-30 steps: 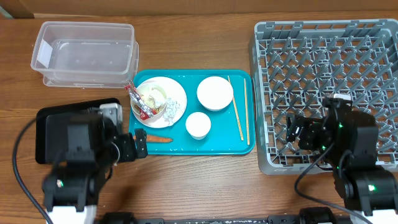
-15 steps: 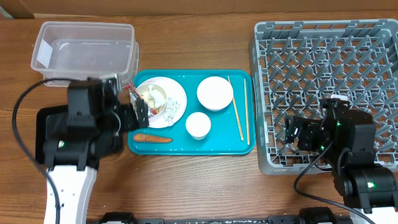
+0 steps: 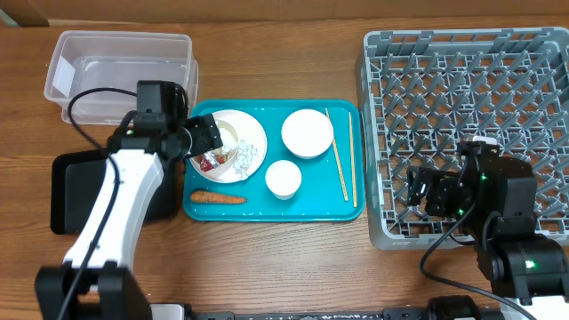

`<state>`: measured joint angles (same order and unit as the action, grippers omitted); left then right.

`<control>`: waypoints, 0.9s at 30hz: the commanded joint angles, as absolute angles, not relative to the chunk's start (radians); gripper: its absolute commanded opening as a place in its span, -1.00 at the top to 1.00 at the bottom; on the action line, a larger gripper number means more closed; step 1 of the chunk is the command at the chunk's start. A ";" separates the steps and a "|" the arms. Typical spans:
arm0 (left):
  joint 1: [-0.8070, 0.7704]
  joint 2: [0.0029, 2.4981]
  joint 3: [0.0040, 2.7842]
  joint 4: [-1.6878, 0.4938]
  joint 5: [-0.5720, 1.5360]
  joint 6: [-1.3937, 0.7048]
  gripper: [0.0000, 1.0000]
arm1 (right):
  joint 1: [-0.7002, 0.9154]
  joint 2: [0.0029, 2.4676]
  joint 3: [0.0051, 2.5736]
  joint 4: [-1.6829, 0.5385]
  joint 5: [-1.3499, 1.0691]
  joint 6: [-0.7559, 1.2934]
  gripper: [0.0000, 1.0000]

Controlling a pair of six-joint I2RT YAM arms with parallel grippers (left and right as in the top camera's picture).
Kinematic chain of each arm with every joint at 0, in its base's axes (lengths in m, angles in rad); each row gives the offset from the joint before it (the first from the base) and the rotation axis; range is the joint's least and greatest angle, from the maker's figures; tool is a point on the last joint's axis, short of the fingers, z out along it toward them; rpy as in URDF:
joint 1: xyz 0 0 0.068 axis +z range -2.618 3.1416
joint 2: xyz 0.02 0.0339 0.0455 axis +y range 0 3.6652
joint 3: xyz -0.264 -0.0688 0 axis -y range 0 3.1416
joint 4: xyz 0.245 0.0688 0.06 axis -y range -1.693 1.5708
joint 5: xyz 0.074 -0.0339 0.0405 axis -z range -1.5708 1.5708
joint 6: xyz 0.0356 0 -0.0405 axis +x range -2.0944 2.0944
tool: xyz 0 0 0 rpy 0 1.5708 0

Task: Sort waste into correct bins and load items into the dishwasher
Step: 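Grasp the red wrapper on the pink plate with the left gripper, then move the wrapper to the clear bin and release it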

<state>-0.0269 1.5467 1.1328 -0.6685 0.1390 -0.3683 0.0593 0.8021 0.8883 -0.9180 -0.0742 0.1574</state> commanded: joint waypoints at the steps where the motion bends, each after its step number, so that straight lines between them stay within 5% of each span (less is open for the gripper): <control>1: -0.033 1.620 1.148 -0.652 0.147 -0.390 -0.56 | 0.057 0.794 0.918 -0.915 -0.079 0.161 -1.00; 5: -0.033 1.681 1.148 -0.646 0.150 -0.390 0.01 | 0.057 0.794 0.918 -0.915 -0.079 0.161 -1.00; 9: -0.032 1.684 1.150 -0.648 0.150 -0.390 0.92 | 0.057 0.794 0.918 -0.919 -0.079 0.161 -1.00; 17: -0.030 1.604 1.257 -0.696 0.125 -0.389 0.92 | 0.057 0.794 0.918 -0.929 -0.079 0.161 -1.00; 27: -0.030 1.563 1.353 -0.551 -0.215 -0.359 0.92 | 0.057 0.794 0.918 -0.931 -0.079 0.161 -1.00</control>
<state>-0.0265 1.5555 1.3422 -0.5812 -0.0444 -0.3832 0.0593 0.8021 0.8883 -0.9348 -0.0742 0.1566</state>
